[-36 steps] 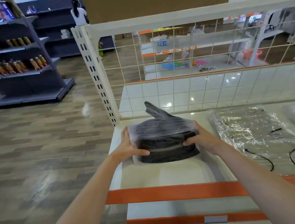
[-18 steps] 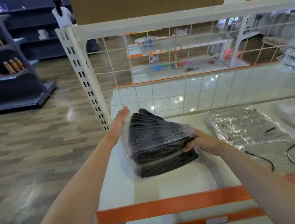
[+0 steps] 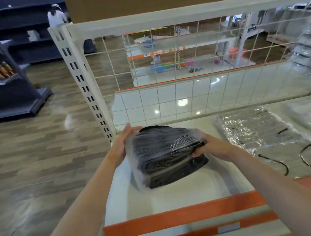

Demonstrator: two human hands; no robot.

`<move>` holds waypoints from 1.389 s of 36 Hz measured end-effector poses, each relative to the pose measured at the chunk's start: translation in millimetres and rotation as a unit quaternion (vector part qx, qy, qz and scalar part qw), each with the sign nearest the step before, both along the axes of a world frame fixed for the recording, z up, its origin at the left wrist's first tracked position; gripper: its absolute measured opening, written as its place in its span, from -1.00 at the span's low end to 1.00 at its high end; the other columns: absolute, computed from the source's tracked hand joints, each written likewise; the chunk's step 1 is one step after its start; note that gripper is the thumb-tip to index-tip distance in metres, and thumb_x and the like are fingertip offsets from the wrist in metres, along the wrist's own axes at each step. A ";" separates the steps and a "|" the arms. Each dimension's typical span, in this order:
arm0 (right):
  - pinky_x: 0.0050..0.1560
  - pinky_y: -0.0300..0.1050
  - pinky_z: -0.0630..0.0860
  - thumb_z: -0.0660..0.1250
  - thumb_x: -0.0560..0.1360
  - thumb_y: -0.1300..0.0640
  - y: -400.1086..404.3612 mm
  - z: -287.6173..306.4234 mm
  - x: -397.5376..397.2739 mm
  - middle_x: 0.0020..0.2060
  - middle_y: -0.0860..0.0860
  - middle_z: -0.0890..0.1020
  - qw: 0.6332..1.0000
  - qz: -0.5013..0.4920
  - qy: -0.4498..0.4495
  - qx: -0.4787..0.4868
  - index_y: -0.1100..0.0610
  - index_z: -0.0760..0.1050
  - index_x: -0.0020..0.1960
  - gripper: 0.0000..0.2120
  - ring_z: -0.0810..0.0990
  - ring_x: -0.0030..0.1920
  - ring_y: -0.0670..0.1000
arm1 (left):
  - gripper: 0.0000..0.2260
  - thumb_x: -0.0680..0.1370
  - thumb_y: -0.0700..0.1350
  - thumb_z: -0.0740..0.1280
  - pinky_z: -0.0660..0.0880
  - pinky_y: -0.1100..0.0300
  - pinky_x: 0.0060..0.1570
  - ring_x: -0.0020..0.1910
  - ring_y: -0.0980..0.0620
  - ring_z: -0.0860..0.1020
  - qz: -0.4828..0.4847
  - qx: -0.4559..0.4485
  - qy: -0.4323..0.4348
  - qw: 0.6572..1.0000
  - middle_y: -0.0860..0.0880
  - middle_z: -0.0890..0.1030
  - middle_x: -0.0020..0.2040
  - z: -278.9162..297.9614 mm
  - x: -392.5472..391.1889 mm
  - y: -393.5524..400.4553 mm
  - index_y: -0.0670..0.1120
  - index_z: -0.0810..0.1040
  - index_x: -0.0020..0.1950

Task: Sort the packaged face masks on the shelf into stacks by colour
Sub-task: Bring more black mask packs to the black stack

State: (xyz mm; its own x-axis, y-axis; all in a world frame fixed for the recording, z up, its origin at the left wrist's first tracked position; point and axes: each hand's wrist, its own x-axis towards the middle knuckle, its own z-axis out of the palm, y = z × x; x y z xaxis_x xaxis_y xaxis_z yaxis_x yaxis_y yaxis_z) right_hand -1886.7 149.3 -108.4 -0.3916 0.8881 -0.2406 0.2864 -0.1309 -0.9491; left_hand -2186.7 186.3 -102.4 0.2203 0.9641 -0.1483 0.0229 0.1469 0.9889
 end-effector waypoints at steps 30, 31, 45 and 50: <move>0.06 -0.15 0.54 0.25 0.40 0.53 -2.2 4.3 -17.0 -0.06 0.02 0.66 0.999 0.029 0.029 0.008 0.01 0.47 0.20 -0.46 0.61 0.03 0.04 | 0.32 0.07 0.22 0.61 0.02 0.33 0.46 0.50 0.26 0.05 -0.094 0.132 0.234 0.959 0.22 -0.03 0.54 -26.0 -2.2 -120.7 0.14 -0.30 0.51; -0.03 -0.21 0.55 0.24 0.40 0.55 -2.8 4.8 -17.5 -0.08 0.01 0.67 0.999 0.039 0.033 0.011 0.05 0.45 0.25 -0.44 0.63 -0.01 0.00 | 0.31 0.11 0.11 0.63 0.09 0.39 0.42 0.47 0.27 0.15 -0.081 0.136 0.219 0.963 0.22 0.09 0.52 -30.2 1.0 -120.6 0.12 -0.29 0.51; 0.24 0.08 0.41 0.39 0.14 0.40 -13.3 -12.1 -1.8 0.37 0.03 0.40 0.986 0.071 0.147 -0.036 -0.17 0.24 0.42 -0.05 0.38 0.36 0.13 | 0.26 0.08 -0.19 0.62 0.49 0.11 0.19 0.34 0.03 0.40 0.016 0.021 0.029 0.999 -0.01 0.27 0.45 -34.3 3.5 -95.4 0.32 -0.19 0.45; 0.21 -0.06 0.41 0.42 0.13 0.42 -16.4 0.3 -6.5 0.33 0.01 0.43 0.987 0.015 0.158 0.037 -0.12 0.22 0.41 -0.04 0.43 0.31 0.02 | 0.21 0.13 -0.34 0.56 0.54 0.22 0.06 0.29 0.20 0.41 0.036 0.059 0.001 0.998 0.10 0.18 0.45 -3.7 13.0 -80.1 0.00 -0.17 0.55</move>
State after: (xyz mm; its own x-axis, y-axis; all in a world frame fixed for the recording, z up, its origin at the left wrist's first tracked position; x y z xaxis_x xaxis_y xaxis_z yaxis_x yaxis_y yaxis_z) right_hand -1893.2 132.9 -108.1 -0.4628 0.8857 -0.0366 -0.0236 -0.0536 -0.9983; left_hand -2173.7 106.2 -106.1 0.1503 0.9881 -0.0338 0.0185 0.0313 0.9993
